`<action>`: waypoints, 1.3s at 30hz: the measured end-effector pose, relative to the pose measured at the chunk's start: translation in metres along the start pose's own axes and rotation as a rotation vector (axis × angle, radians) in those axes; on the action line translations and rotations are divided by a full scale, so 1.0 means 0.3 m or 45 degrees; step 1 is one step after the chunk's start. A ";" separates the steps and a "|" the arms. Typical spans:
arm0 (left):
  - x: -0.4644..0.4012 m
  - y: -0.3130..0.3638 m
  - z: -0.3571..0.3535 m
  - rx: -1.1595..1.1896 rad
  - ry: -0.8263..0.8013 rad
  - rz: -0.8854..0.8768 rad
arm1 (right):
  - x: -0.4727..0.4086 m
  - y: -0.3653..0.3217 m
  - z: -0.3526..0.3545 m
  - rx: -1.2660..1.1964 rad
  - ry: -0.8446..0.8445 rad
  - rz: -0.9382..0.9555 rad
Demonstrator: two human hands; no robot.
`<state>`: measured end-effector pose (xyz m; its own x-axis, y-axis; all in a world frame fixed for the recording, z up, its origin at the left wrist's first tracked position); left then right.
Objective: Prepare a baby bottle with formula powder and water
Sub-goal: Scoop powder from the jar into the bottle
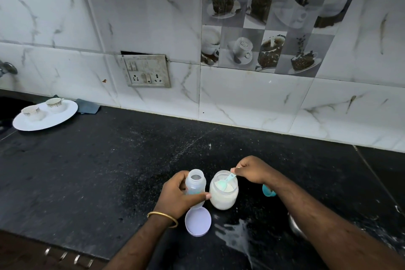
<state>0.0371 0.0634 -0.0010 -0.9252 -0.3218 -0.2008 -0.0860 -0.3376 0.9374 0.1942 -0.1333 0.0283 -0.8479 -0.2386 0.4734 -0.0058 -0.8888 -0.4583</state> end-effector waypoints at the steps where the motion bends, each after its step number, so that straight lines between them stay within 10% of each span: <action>1: 0.001 -0.001 0.001 0.000 -0.003 0.002 | 0.001 0.001 0.001 -0.002 0.018 0.016; 33: -0.001 0.040 -0.030 0.007 -0.087 -0.033 | 0.010 0.148 -0.027 -0.527 -0.117 -0.277; 39: -0.002 0.023 -0.024 0.005 -0.067 -0.027 | 0.013 0.098 -0.015 -0.414 0.137 0.067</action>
<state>0.0399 0.0548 0.0036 -0.9415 -0.2674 -0.2052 -0.1069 -0.3405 0.9341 0.1884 -0.1586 0.0133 -0.9024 -0.2230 0.3688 -0.1144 -0.7011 -0.7039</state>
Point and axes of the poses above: each hand's wrist, its own x-axis away from the middle knuckle, its own z-axis out of the back of the hand, y = z × x, the point moved 6 cm from there along -x, towards the middle knuckle, and after that the axes turned 14 degrees about -z, right-handed, at the moved point
